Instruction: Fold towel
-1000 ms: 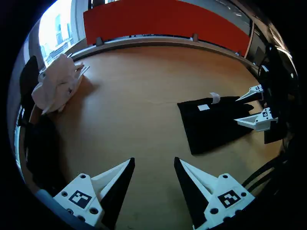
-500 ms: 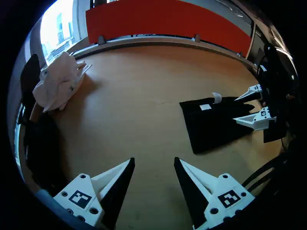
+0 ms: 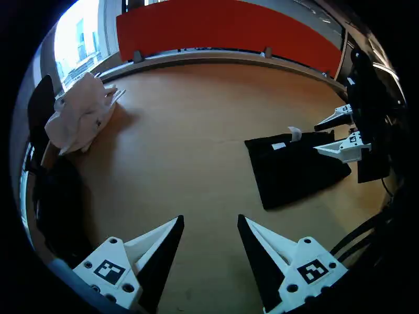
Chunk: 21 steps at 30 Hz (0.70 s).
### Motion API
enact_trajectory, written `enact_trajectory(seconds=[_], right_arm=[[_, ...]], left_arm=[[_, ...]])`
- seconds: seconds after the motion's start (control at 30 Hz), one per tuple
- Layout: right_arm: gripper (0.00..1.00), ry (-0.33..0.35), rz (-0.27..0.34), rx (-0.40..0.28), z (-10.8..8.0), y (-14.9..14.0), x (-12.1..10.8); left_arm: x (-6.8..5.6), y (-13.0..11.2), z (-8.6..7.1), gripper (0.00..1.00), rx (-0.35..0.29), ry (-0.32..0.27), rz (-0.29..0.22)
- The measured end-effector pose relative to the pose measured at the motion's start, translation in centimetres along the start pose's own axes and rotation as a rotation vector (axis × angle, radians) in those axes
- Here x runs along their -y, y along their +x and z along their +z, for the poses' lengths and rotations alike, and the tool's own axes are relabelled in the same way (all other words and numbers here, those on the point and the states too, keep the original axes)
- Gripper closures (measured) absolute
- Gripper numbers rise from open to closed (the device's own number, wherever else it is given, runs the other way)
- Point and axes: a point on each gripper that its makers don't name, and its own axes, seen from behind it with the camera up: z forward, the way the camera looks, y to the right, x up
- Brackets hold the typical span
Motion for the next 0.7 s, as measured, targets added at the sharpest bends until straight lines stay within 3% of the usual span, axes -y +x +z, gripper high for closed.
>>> enact_trajectory(seconds=[0.7], right_arm=[[0.00, -0.036, -0.006, 0.001, 1.0, 2.5, -2.7]], left_arm=[[0.3, 0.2, -0.5, 0.25, -0.009, -0.004, 0.006]])
